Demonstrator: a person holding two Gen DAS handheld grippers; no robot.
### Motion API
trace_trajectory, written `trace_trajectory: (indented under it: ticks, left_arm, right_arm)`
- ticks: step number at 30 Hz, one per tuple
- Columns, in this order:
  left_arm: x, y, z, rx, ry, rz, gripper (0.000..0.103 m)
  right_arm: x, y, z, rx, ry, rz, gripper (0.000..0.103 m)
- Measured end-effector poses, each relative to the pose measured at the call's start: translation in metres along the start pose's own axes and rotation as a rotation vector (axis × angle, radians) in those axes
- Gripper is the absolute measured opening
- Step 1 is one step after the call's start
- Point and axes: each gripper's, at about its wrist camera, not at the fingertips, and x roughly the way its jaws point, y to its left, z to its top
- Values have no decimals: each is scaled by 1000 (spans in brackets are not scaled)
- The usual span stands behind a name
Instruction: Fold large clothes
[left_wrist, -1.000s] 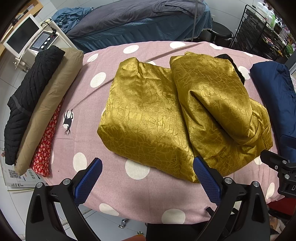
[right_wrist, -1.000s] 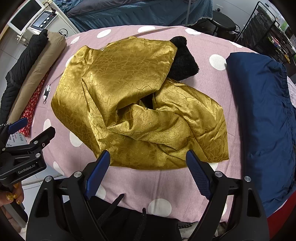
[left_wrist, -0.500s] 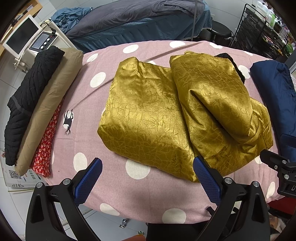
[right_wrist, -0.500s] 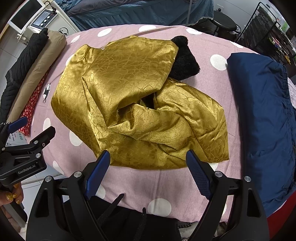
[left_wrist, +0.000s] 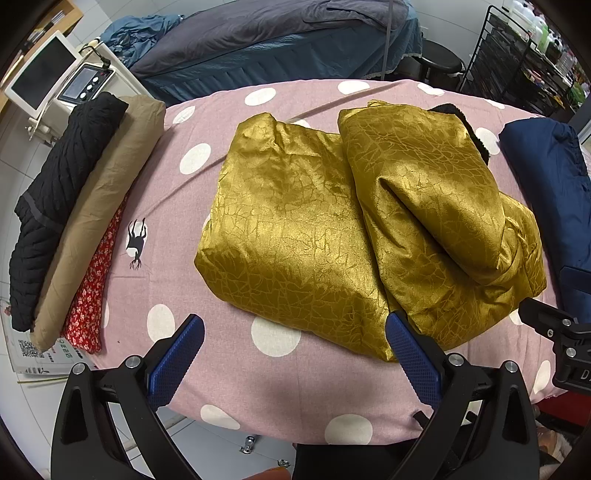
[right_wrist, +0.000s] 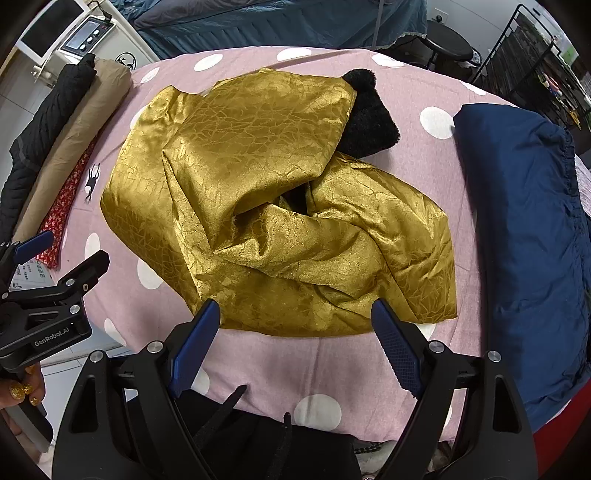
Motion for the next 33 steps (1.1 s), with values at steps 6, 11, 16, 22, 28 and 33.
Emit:
trace_trajectory:
  ticks: [6, 11, 16, 22, 28, 33]
  left_arm:
    - [1, 0, 0, 3, 2, 3, 96]
    - [2, -1, 0, 7, 6, 4, 96]
    - [3, -2, 0, 10, 8, 4, 96]
    - [3, -2, 0, 9, 8, 5, 96]
    - [3, -2, 0, 10, 8, 4, 96]
    - [6, -2, -1, 12, 12, 2, 96]
  right_arm:
    - [0, 0, 0, 0, 0, 0, 83]
    - [2, -1, 0, 0, 4, 0, 83]
    - [2, -1, -1, 2, 7, 0, 83]
    - [2, -1, 0, 2, 7, 0, 83]
    - [2, -1, 0, 3, 8, 0, 83]
    - [3, -1, 0, 1, 10, -1, 83]
